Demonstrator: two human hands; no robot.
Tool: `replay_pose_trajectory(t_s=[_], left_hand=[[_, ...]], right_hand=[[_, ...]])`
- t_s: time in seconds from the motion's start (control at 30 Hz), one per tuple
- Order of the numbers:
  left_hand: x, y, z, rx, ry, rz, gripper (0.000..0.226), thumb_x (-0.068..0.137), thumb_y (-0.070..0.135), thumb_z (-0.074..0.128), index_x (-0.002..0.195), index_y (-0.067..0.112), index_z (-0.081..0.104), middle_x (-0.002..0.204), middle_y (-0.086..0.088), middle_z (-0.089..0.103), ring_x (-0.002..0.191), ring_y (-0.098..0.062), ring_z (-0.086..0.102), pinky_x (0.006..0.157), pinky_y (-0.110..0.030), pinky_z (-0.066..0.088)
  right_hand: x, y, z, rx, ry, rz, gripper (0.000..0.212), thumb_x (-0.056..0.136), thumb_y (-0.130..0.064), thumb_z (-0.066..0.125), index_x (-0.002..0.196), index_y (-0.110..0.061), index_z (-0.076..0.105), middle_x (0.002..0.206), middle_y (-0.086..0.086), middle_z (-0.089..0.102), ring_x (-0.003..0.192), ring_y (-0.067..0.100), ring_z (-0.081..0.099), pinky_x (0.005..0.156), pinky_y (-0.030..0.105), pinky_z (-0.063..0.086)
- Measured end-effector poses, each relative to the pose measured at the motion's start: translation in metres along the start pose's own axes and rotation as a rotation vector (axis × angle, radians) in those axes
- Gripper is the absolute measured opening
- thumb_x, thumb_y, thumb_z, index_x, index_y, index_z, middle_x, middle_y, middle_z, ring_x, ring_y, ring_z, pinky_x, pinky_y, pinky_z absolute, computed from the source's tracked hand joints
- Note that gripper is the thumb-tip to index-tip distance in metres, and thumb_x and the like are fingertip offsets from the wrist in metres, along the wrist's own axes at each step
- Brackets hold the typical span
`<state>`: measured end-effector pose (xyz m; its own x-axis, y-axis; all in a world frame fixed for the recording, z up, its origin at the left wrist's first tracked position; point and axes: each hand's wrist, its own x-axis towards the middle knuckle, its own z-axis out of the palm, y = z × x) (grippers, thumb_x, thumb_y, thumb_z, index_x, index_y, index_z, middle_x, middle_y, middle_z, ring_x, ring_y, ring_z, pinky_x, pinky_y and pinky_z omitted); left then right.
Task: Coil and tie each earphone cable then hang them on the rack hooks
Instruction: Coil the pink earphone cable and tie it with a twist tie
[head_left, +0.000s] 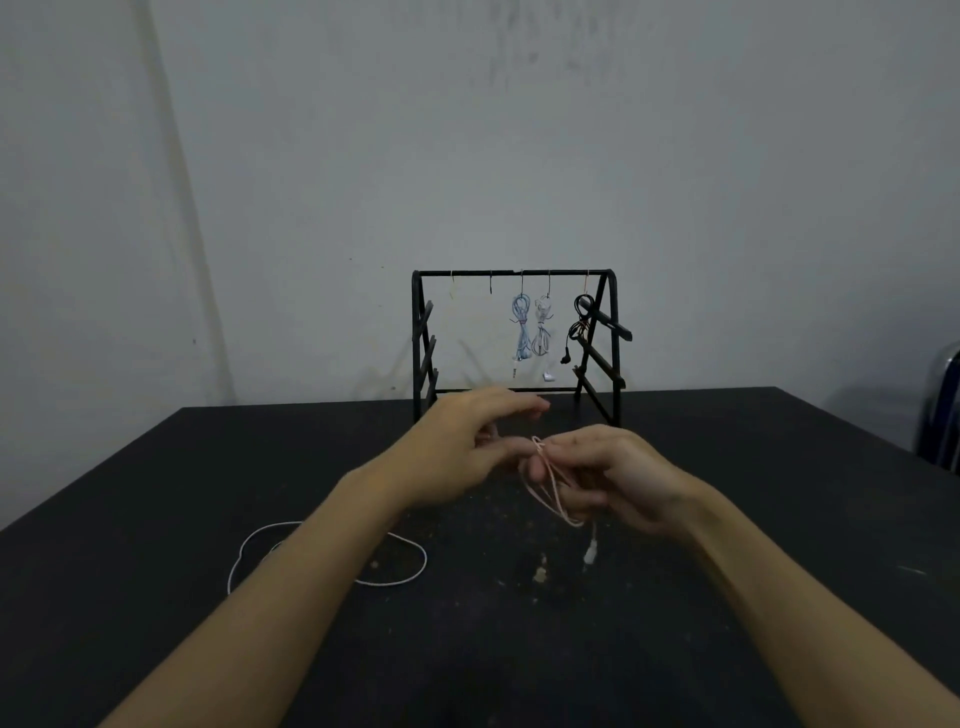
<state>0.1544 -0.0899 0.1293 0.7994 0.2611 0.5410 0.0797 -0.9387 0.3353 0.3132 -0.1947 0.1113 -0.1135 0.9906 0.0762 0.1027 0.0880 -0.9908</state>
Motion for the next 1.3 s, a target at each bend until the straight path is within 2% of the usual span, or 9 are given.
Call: replay_pose_trajectory(t_s=[0.17, 0.23, 0.37, 0.43, 0.67, 0.77, 0.9, 1.1, 1.3], left_hand=[[-0.013, 0.001, 0.015, -0.412, 0.022, -0.118, 0.026, 0.086, 0.016, 0.062, 0.111, 0.011, 0.068, 0.096, 0.003, 0.07, 0.091, -0.006, 0.066, 0.081, -0.021, 0.05], [-0.017, -0.001, 0.023, -0.46, 0.052, -0.15, 0.03, 0.082, 0.023, 0.065, 0.11, 0.013, 0.069, 0.097, -0.004, 0.071, 0.091, -0.019, 0.066, 0.082, -0.033, 0.053], [-0.023, -0.003, 0.033, -0.443, 0.139, -0.173, 0.03, 0.075, 0.021, 0.074, 0.104, 0.014, 0.072, 0.084, -0.003, 0.069, 0.065, -0.02, 0.057, 0.062, -0.031, 0.048], [-0.023, -0.003, 0.035, -0.448, 0.201, -0.191, 0.023, 0.075, 0.021, 0.074, 0.097, 0.014, 0.075, 0.081, -0.001, 0.072, 0.072, -0.024, 0.065, 0.067, -0.036, 0.054], [-0.023, -0.008, 0.035, -0.335, 0.238, -0.254, 0.014, 0.086, 0.016, 0.064, 0.096, 0.015, 0.074, 0.078, -0.006, 0.072, 0.073, -0.022, 0.066, 0.067, -0.034, 0.053], [-0.021, -0.008, 0.039, -0.261, 0.245, -0.254, 0.015, 0.088, 0.013, 0.061, 0.095, 0.012, 0.074, 0.069, 0.004, 0.067, 0.059, 0.0, 0.058, 0.054, -0.013, 0.043], [-0.021, -0.01, 0.043, -0.208, 0.239, -0.298, 0.017, 0.089, 0.014, 0.06, 0.1, 0.009, 0.072, 0.069, 0.009, 0.064, 0.061, 0.003, 0.058, 0.056, -0.01, 0.045], [-0.018, -0.008, 0.046, -0.142, 0.238, -0.278, 0.018, 0.089, 0.013, 0.06, 0.099, 0.006, 0.072, 0.071, 0.002, 0.065, 0.062, 0.003, 0.057, 0.058, -0.008, 0.043], [-0.022, -0.016, 0.049, -0.037, 0.128, -0.216, 0.017, 0.09, 0.015, 0.058, 0.086, 0.008, 0.074, 0.072, -0.007, 0.066, 0.066, -0.015, 0.061, 0.067, -0.035, 0.051]], right_hand=[[-0.002, -0.002, -0.003, 0.198, -0.15, 0.054, 0.024, 0.086, -0.019, 0.041, 0.064, -0.012, 0.046, 0.048, 0.0, 0.03, 0.037, 0.007, 0.025, 0.043, 0.021, 0.019], [-0.002, 0.001, -0.003, 0.214, -0.15, 0.062, 0.023, 0.087, -0.021, 0.041, 0.065, -0.011, 0.044, 0.048, -0.003, 0.035, 0.037, 0.006, 0.027, 0.044, 0.021, 0.018], [-0.002, 0.004, -0.002, 0.222, -0.144, 0.092, 0.027, 0.089, -0.02, 0.039, 0.064, -0.013, 0.044, 0.05, -0.005, 0.043, 0.039, 0.006, 0.029, 0.044, 0.019, 0.02], [0.0, 0.002, 0.0, 0.212, -0.106, 0.109, 0.029, 0.09, -0.021, 0.039, 0.064, -0.012, 0.047, 0.05, -0.003, 0.042, 0.041, 0.007, 0.032, 0.044, 0.018, 0.026], [0.007, 0.003, -0.005, 0.146, 0.248, 0.085, 0.02, 0.075, -0.011, 0.067, 0.088, 0.004, 0.068, 0.078, 0.011, 0.069, 0.064, 0.014, 0.065, 0.056, 0.018, 0.053], [0.009, 0.01, -0.004, 0.083, 0.359, 0.038, 0.023, 0.066, -0.012, 0.071, 0.086, -0.001, 0.071, 0.083, 0.012, 0.072, 0.073, 0.018, 0.068, 0.064, 0.023, 0.055], [0.007, 0.014, 0.0, 0.008, 0.452, -0.024, 0.02, 0.07, -0.004, 0.072, 0.09, -0.001, 0.071, 0.086, 0.014, 0.073, 0.075, 0.02, 0.071, 0.063, 0.02, 0.054], [0.007, 0.017, -0.008, 0.309, 0.584, 0.047, 0.023, 0.076, 0.014, 0.062, 0.094, 0.001, 0.065, 0.089, 0.018, 0.071, 0.076, 0.024, 0.072, 0.058, 0.026, 0.057], [-0.004, 0.024, -0.02, 0.461, 0.25, 0.232, 0.041, 0.079, 0.023, 0.044, 0.11, 0.003, 0.062, 0.113, 0.022, 0.066, 0.098, 0.028, 0.068, 0.076, 0.029, 0.059]])
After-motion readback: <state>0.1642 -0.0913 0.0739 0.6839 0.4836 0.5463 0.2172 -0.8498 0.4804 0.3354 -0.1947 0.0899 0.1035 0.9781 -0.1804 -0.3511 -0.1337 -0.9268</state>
